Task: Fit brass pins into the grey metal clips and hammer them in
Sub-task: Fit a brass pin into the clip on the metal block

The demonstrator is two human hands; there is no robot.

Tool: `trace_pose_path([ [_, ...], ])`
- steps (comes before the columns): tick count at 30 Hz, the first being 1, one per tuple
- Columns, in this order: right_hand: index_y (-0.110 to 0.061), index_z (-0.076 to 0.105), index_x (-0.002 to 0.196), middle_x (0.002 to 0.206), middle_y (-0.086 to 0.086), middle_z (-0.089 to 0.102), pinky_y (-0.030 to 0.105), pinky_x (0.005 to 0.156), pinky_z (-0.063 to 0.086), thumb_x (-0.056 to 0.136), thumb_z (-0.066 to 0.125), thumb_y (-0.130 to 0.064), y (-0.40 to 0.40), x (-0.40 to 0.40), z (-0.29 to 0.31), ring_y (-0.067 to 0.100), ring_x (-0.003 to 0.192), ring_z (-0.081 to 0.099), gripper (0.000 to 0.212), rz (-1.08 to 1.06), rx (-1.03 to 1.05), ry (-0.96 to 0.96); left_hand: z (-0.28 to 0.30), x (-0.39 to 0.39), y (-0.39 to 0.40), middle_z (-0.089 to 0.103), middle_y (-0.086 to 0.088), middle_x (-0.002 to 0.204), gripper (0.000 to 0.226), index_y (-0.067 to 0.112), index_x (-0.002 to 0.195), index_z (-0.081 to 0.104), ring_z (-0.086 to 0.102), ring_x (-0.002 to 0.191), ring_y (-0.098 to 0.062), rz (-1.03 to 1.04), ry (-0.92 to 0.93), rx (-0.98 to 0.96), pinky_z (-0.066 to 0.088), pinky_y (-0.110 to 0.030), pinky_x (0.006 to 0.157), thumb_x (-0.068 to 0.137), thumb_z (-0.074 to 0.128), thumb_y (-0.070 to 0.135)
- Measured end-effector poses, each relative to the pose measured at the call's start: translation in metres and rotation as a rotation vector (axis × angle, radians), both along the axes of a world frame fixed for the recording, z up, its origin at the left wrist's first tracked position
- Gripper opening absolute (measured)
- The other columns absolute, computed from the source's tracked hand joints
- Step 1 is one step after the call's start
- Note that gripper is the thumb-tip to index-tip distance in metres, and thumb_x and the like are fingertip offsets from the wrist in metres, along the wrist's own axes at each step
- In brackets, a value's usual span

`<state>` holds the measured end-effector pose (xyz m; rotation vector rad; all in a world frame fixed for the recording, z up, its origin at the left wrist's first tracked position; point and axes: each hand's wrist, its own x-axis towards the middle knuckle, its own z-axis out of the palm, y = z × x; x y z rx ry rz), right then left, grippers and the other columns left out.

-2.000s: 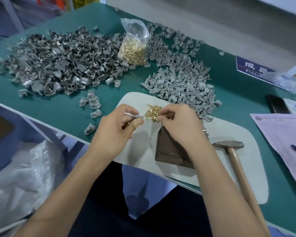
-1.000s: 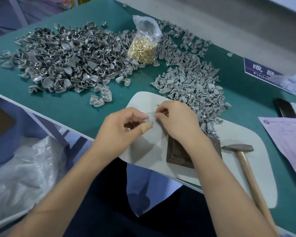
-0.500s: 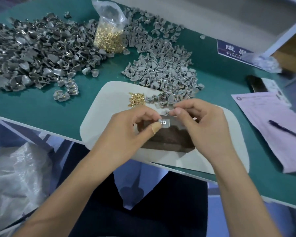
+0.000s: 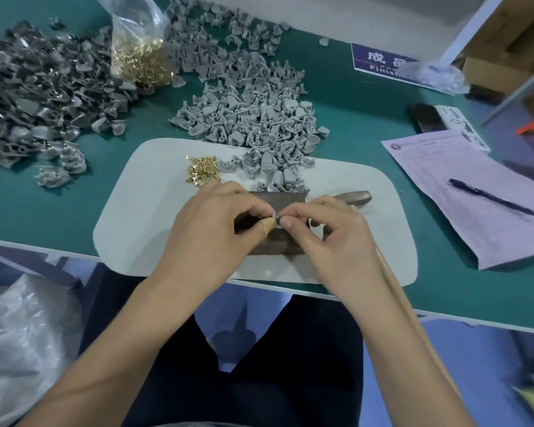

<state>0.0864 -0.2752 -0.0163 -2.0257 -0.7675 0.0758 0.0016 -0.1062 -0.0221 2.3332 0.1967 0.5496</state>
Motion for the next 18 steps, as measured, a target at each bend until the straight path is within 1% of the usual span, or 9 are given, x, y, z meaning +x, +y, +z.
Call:
trace_pose_path([
  [5, -0.027, 0.08, 0.086, 0.081, -0.004, 0.069, 0.023, 0.082, 0.042, 0.089, 0.077, -0.013, 0.004, -0.004, -0.004, 0.01, 0.085, 0.06, 0.015, -0.033, 0.075, 0.044, -0.003, 0.0, -0.001, 0.059, 0.016, 0.082, 0.007, 0.038, 0.09, 0.076, 0.051, 0.093, -0.016, 0.024, -0.013, -0.021, 0.047, -0.04, 0.078, 0.084, 0.073, 0.041],
  [8, -0.026, 0.081, 0.088, 0.081, -0.01, 0.067, 0.022, 0.084, 0.041, 0.09, 0.077, -0.015, 0.005, -0.005, -0.005, 0.011, 0.09, 0.06, 0.012, -0.059, 0.048, 0.032, -0.004, 0.0, -0.002, 0.058, 0.017, 0.081, 0.006, 0.04, 0.089, 0.076, 0.05, 0.092, -0.014, 0.044, -0.016, -0.02, 0.046, -0.037, 0.075, 0.084, 0.075, 0.042],
  [10, -0.028, 0.081, 0.088, 0.082, -0.012, 0.066, 0.029, 0.084, 0.043, 0.09, 0.076, -0.018, 0.005, -0.004, -0.004, 0.022, 0.093, 0.06, 0.011, -0.082, -0.023, -0.037, -0.003, 0.0, -0.002, 0.058, 0.018, 0.081, 0.005, 0.041, 0.088, 0.075, 0.049, 0.092, -0.012, 0.055, -0.01, -0.021, 0.045, -0.033, 0.074, 0.084, 0.075, 0.044],
  [11, -0.029, 0.081, 0.088, 0.081, -0.012, 0.066, 0.034, 0.083, 0.044, 0.09, 0.076, -0.019, 0.005, -0.004, -0.002, 0.025, 0.092, 0.059, 0.012, -0.086, -0.065, -0.086, -0.003, 0.0, -0.002, 0.059, 0.018, 0.081, 0.005, 0.042, 0.088, 0.075, 0.049, 0.092, -0.011, 0.058, -0.007, -0.02, 0.044, -0.032, 0.074, 0.083, 0.075, 0.045],
  [14, -0.032, 0.08, 0.085, 0.078, -0.013, 0.065, 0.042, 0.079, 0.047, 0.089, 0.072, -0.023, 0.007, -0.003, 0.01, 0.025, 0.084, 0.055, 0.012, -0.069, -0.187, -0.244, -0.003, 0.0, -0.002, 0.059, 0.018, 0.082, 0.004, 0.044, 0.087, 0.074, 0.049, 0.092, -0.01, 0.061, -0.001, -0.019, 0.044, -0.03, 0.073, 0.083, 0.075, 0.044],
  [16, -0.032, 0.079, 0.083, 0.077, -0.013, 0.065, 0.045, 0.076, 0.046, 0.086, 0.069, -0.027, 0.01, -0.004, 0.02, 0.025, 0.082, 0.053, 0.012, -0.045, -0.277, -0.326, -0.002, -0.001, -0.002, 0.058, 0.017, 0.082, 0.004, 0.045, 0.087, 0.074, 0.048, 0.091, -0.011, 0.058, 0.002, -0.017, 0.045, -0.031, 0.071, 0.083, 0.075, 0.042],
  [18, -0.033, 0.078, 0.08, 0.078, -0.012, 0.065, 0.043, 0.078, 0.041, 0.086, 0.066, -0.029, 0.012, -0.005, 0.027, 0.025, 0.084, 0.053, 0.014, -0.039, -0.371, -0.39, -0.002, -0.001, -0.002, 0.059, 0.017, 0.081, 0.006, 0.045, 0.087, 0.074, 0.048, 0.091, -0.011, 0.061, 0.005, -0.011, 0.046, -0.033, 0.069, 0.083, 0.075, 0.04],
])
